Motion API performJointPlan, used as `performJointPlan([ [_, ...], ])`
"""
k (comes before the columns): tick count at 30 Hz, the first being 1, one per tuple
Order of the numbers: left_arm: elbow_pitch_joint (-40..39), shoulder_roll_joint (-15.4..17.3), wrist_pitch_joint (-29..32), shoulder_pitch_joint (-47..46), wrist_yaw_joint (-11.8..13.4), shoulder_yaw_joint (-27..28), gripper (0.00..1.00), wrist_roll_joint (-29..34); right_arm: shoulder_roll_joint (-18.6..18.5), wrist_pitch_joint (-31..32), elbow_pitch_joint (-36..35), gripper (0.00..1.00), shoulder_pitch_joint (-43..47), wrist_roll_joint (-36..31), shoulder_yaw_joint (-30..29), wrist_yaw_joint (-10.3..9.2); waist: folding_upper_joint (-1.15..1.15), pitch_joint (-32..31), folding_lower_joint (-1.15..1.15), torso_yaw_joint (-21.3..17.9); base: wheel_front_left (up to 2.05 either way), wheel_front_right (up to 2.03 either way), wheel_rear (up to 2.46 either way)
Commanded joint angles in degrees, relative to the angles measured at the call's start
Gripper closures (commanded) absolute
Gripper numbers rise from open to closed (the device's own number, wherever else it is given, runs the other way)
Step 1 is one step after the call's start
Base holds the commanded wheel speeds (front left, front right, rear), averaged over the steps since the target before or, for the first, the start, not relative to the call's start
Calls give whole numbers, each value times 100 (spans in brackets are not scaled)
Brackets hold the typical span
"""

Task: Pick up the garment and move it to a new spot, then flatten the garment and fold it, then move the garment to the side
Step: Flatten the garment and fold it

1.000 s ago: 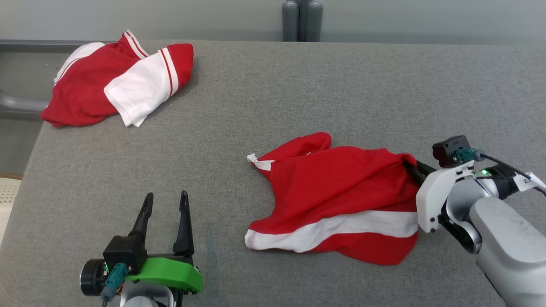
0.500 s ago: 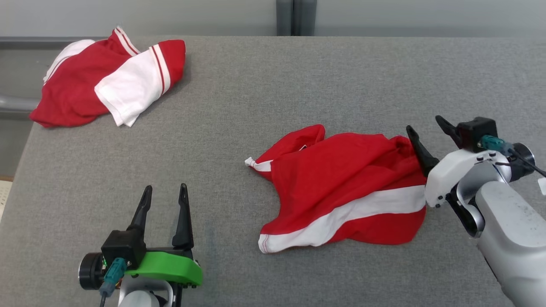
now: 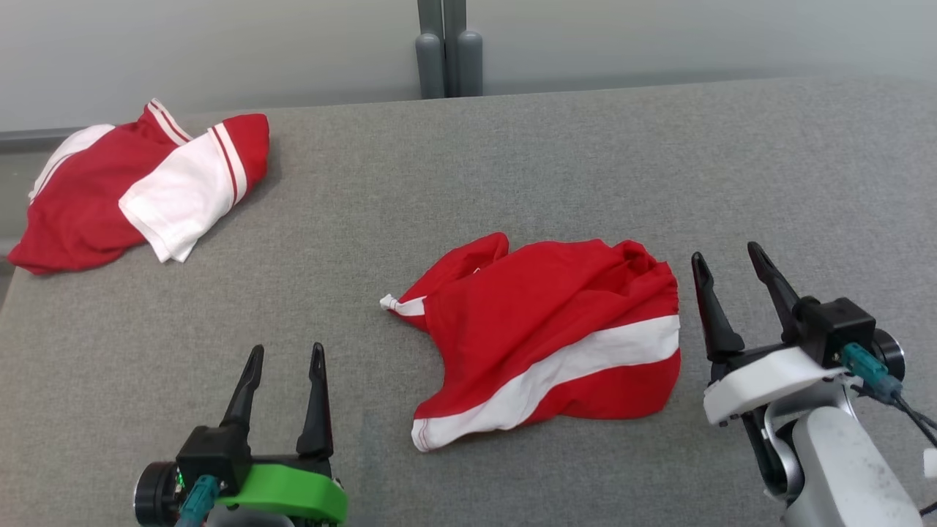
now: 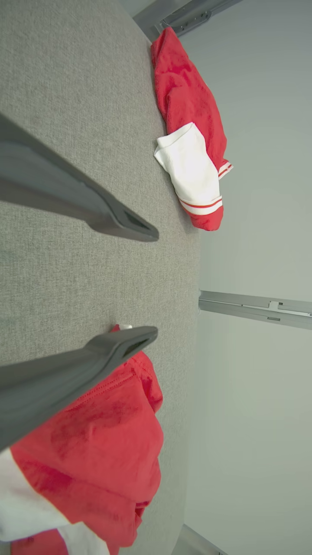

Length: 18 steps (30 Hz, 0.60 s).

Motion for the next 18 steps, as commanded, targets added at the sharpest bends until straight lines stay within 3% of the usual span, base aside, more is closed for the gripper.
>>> performJointPlan([
  [1,-46,17,-4,145,1,44,0,-86,114,-16,-230,0,231,-94,-77,-6,0,-124,0,-100,0,0,0],
  [8,-203,17,-5,479,80,74,0,-247,458,-18,-923,0,966,-422,-278,-6,0,-333,0,-143,0,0,0],
  [18,-147,17,-5,664,69,-35,0,-332,592,-19,-881,0,1284,-528,-322,-6,0,-553,0,-106,0,0,0],
])
